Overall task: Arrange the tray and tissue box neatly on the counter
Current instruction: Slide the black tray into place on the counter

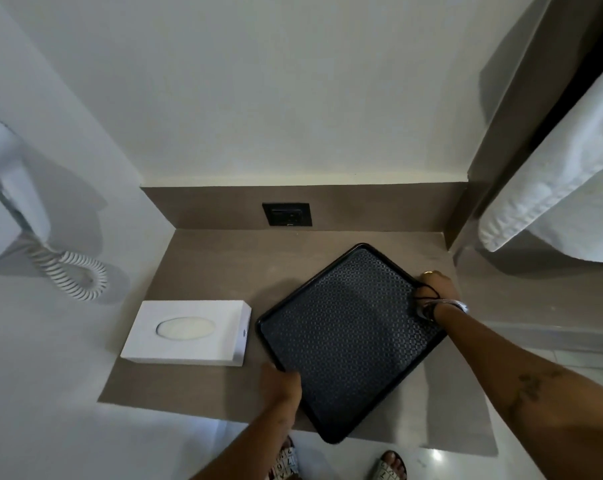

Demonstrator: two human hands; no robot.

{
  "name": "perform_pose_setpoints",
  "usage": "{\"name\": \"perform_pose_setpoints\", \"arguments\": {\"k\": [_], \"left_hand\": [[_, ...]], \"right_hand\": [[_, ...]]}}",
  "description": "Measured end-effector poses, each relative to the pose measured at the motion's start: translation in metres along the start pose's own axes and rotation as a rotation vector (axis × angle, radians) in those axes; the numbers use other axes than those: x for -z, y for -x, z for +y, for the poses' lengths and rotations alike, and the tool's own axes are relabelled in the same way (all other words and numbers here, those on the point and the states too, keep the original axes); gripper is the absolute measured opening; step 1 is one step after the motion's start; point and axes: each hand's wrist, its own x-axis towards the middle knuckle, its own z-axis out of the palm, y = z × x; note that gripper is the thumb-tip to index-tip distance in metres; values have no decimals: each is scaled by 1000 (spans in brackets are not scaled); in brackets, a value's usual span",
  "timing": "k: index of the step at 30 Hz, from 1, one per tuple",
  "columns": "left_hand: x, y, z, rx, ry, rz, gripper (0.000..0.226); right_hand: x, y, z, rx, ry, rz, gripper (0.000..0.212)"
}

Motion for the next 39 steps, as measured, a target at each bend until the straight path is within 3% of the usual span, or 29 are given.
{"name": "perform_pose_setpoints", "arguments": {"k": [4, 5, 9, 12, 14, 16, 19, 23, 25, 27, 30, 33, 39], "left_hand": [[16, -25, 34, -139, -50, -22, 7], [19, -33, 41, -193, -84, -16, 11], [25, -60, 65, -338, -208, -58, 13], [29, -76, 73, -388, -283, -60, 13], [30, -84, 73, -400, -287, -67, 17], [31, -91, 71, -403, -288, -83, 15], [30, -97, 67, -422, -270, -75, 19], [25, -87, 63, -444, -304, -28, 9], [22, -77, 59, -492, -449, 53, 35], [20, -63, 45, -656, -554, 81, 57], [19, -37, 4, -969, -657, -9, 74], [19, -18, -48, -1173, -800, -132, 84], [21, -20, -90, -1179, -964, -250, 91]], "right_hand": [[-10, 27, 32, -217, -294, 40, 16], [-14, 39, 36, -238, -313, 70, 8], [-41, 78, 41, -347, -490, 166, 31], [-51, 96, 32, -441, -645, 162, 9], [-52, 101, 27, -521, -764, 105, 27], [-56, 107, 19, -510, -705, 136, 30], [-55, 114, 7, -445, -481, 235, 11], [-52, 119, 8, -317, -341, 217, 17], [-56, 125, 8, -260, -213, 260, 23], [-69, 138, 8, -210, -110, 310, 38], [-102, 163, 3, 2, 94, 261, 66], [-139, 188, -4, 213, 235, 183, 78], [-171, 202, -5, 249, 326, 36, 87]]}}
